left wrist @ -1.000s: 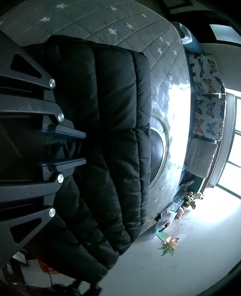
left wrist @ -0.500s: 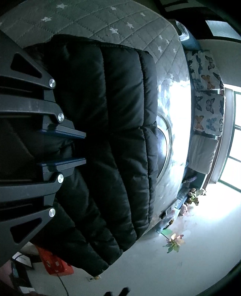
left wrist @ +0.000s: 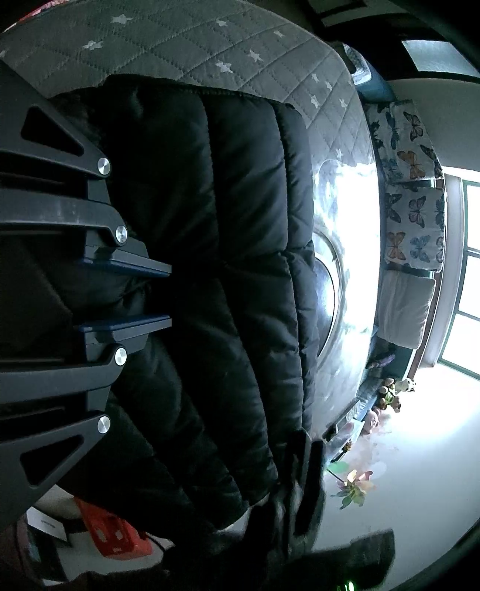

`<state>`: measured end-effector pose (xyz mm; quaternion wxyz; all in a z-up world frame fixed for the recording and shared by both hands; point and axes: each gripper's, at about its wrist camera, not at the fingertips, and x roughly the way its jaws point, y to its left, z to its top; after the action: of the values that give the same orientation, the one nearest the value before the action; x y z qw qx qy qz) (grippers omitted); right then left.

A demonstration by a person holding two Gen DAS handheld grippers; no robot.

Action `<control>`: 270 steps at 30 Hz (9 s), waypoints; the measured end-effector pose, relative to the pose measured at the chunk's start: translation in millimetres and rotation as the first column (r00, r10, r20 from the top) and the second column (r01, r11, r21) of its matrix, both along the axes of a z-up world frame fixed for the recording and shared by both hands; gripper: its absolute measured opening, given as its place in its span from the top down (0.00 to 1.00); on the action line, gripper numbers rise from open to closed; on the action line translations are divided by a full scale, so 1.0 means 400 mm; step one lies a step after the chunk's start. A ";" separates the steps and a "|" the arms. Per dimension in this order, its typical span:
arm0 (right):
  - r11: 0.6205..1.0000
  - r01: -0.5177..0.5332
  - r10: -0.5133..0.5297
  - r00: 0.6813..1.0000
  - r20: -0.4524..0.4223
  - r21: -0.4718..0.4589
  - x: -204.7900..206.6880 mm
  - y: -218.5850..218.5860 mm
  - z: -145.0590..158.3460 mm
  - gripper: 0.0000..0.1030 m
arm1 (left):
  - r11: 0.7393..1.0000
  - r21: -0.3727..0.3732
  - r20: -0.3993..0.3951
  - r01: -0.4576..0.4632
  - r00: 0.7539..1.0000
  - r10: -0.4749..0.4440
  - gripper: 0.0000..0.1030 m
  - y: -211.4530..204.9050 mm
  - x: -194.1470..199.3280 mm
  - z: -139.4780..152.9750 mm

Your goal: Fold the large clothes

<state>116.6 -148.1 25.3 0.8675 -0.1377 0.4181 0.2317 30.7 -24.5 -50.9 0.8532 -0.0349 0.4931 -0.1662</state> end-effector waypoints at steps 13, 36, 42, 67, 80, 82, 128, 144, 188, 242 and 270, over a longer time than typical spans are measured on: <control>1.000 -0.007 0.008 1.000 0.023 -0.020 -0.086 -0.012 -0.097 0.46 | 0.998 0.055 -0.013 0.009 1.000 -0.009 0.78 -0.032 0.007 0.008; 0.999 0.004 -0.001 0.997 -0.078 0.045 0.022 0.026 -0.036 0.46 | 0.995 -0.099 -0.032 0.022 0.999 -0.025 0.78 -0.071 0.185 0.171; 0.999 -0.040 0.038 0.996 -0.085 -0.024 -0.027 0.026 -0.071 0.46 | 0.995 -0.051 -0.099 0.091 0.990 -0.096 0.78 -0.146 0.174 0.065; 0.999 -0.012 0.016 0.993 -0.115 0.033 -0.295 -0.133 -0.131 0.46 | 0.968 -0.181 -0.148 0.175 0.968 -0.202 0.78 -0.107 -0.112 -0.057; 0.998 -0.044 0.051 0.988 -0.142 0.052 -0.288 -0.150 -0.112 0.46 | 0.995 -0.097 -0.068 0.017 0.997 -0.024 0.77 0.051 -0.155 0.040; 0.997 -0.053 0.060 0.988 -0.145 0.053 -0.290 -0.151 -0.102 0.46 | 0.992 -0.126 -0.104 0.010 0.994 -0.024 0.77 0.078 -0.153 0.002; 0.999 0.041 -0.040 0.995 -0.090 0.007 -0.169 -0.236 -0.099 0.43 | 0.974 -0.036 0.103 -0.224 0.969 0.227 0.30 0.224 -0.109 0.169; 0.984 0.114 -0.097 0.988 -0.123 0.138 -0.108 -0.329 -0.018 0.39 | 0.956 -0.043 -0.041 -0.289 0.957 0.288 0.12 0.290 -0.036 0.058; 0.850 0.264 0.008 0.859 -0.512 0.455 0.046 -0.490 -0.201 0.00 | 0.960 -0.180 -0.137 -0.214 0.972 0.191 0.00 0.350 0.088 -0.139; 0.769 0.305 -0.016 0.888 -0.459 0.562 0.013 -0.454 -0.202 0.36 | 0.936 -0.228 -0.082 -0.269 0.963 0.257 0.29 0.255 0.108 -0.172; 0.824 0.295 -0.297 0.952 -0.074 0.483 0.059 -0.635 0.197 0.61 | 0.950 -0.312 0.104 0.012 0.994 0.021 0.56 -0.363 0.623 0.235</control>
<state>140.2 -402.1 104.2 0.9001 0.1519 0.3603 0.1923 280.1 -169.8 43.2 0.8622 -0.1616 0.4148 -0.2418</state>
